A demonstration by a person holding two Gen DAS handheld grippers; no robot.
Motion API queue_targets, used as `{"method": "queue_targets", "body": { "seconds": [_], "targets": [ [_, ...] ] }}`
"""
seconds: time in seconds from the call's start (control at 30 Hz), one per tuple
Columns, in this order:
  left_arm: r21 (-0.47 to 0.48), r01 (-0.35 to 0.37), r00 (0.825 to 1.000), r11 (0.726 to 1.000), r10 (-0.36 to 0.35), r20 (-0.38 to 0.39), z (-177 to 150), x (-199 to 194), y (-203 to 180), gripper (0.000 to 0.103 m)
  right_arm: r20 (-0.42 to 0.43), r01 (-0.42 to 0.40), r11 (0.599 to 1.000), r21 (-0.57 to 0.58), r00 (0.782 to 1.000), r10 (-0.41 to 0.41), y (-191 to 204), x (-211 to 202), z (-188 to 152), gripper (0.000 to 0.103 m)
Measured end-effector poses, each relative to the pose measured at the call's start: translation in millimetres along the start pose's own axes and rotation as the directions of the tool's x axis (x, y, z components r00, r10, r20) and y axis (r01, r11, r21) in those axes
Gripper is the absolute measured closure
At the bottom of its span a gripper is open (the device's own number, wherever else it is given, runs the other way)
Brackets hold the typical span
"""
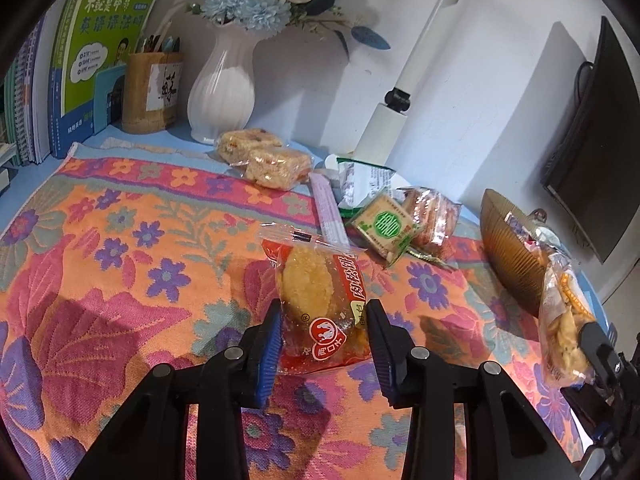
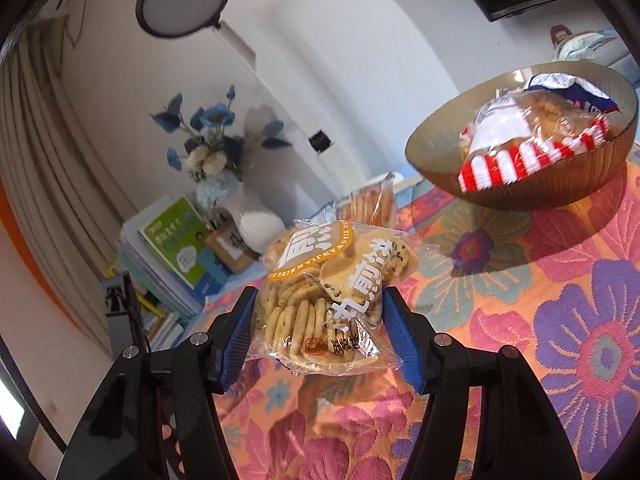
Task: Organize snacks
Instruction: 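Grasp the round cracker pack with the right tool while the left tool grasps the red-labelled bread pack, then carry both packs over the amber bowl and open both tools to release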
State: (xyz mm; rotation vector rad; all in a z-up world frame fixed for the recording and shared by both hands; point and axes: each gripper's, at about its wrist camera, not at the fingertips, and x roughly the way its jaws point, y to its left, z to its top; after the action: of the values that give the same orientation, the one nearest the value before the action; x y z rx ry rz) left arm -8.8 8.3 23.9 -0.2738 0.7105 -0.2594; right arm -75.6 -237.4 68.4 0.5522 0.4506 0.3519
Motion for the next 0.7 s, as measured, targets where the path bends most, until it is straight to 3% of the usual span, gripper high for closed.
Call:
{"method": "queue_targets", "body": {
  "seconds": [0.2,0.4,0.57,0.7],
  "targets": [
    [-0.01,0.04,0.999,0.999,-0.04,-0.024,21.0,-9.3,-28.3,0.064,0.016,-0.043,0.999,-0.004,0.999,0.043,4.4,-7.9,31.5,0.042],
    [0.076,0.169,0.986,0.983,-0.169,-0.007,78.2,-15.5,-99.0,0.071,0.055,-0.071,0.997,-0.02,0.996,0.072,6.6,-13.9,117.0,0.042],
    [0.164,0.282,0.959,0.945,-0.284,-0.01,113.7,0.6,-170.2,0.075,0.115,-0.03,0.998,-0.047,0.993,0.036,-14.1,-14.9,195.5,0.042],
    [0.183,0.314,0.949,0.931,-0.311,-0.049,127.3,33.6,-202.6,0.075,0.098,0.034,0.999,-0.033,0.995,-0.031,-47.1,-0.7,235.1,0.042]
  ]
}}
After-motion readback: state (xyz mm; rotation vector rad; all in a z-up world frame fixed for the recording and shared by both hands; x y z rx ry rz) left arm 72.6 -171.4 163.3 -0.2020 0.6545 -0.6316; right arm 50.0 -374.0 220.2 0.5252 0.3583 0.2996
